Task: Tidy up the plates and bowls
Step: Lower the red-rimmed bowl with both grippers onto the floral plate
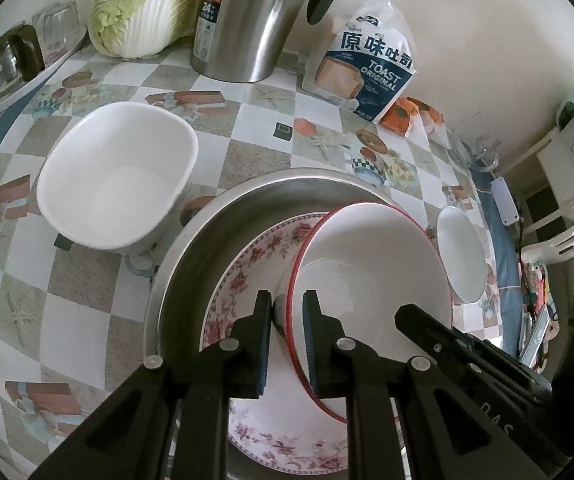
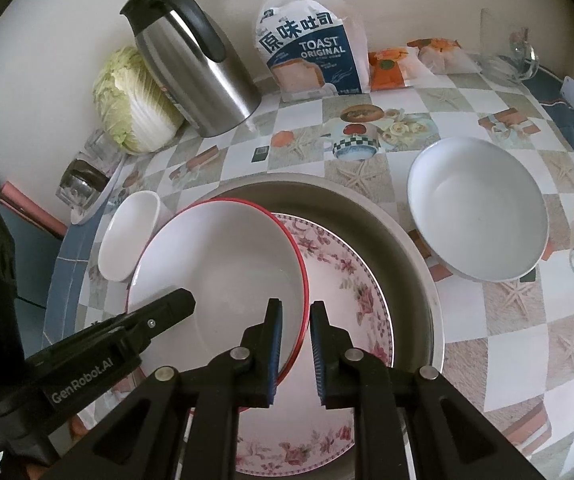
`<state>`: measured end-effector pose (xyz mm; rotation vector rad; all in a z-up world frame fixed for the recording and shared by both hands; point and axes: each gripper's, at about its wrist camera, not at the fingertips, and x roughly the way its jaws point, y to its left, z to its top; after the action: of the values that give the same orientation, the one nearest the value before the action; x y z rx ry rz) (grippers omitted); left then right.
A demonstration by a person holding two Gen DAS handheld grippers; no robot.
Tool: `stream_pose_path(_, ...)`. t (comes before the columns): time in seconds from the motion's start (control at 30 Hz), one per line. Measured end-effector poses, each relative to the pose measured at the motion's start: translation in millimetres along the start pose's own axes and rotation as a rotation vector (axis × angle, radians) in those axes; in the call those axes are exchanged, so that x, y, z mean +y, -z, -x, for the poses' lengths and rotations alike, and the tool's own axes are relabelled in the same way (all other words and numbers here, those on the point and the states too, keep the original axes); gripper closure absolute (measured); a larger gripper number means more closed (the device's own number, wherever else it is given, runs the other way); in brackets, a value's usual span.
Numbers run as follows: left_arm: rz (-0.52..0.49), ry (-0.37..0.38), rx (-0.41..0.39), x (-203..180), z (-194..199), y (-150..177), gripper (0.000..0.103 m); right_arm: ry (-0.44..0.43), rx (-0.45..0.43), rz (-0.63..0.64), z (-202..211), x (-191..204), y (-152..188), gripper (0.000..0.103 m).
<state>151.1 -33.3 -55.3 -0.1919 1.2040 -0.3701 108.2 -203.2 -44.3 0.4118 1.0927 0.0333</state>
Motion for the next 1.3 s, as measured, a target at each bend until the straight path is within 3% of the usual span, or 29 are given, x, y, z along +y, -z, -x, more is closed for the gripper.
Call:
stream_pose_path(1.17, 0.052, 0.043, -0.013, 6.0, 14.6, -4.2, 0.085, -0.011, -0.029, -0.024, 8.4, -4.8, -1.2, 0.086)
stream_pose_path(1.3, 0.036, 0.042, -0.027, 2.2, 21.9, -5.1, 0.077, -0.007, -0.044, -0.003, 14.8, 0.0, -1.8, 0.086)
